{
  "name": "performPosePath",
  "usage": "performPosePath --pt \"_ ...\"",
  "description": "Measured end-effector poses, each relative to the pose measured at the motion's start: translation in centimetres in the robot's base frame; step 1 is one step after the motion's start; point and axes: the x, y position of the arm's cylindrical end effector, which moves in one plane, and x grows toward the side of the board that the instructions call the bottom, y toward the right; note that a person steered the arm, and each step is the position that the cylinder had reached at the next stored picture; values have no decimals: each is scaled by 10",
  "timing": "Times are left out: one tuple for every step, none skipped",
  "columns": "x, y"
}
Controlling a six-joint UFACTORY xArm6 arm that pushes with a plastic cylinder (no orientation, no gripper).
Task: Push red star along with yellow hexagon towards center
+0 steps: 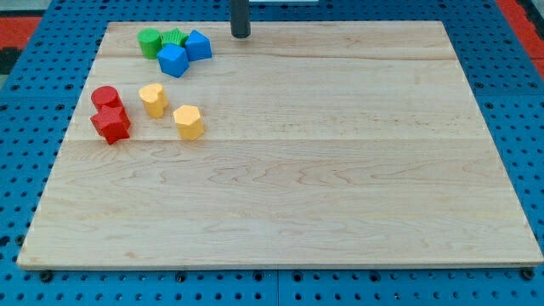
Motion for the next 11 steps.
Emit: performPosePath --pt "58 7" --pt "137 22" --pt "251 31" --pt "299 -91" --pt "255 -212" --pt "214 -251" --pt "183 -196" --pt "178 -143" --pt "178 -83" --pt "178 -25" --pt "182 41"
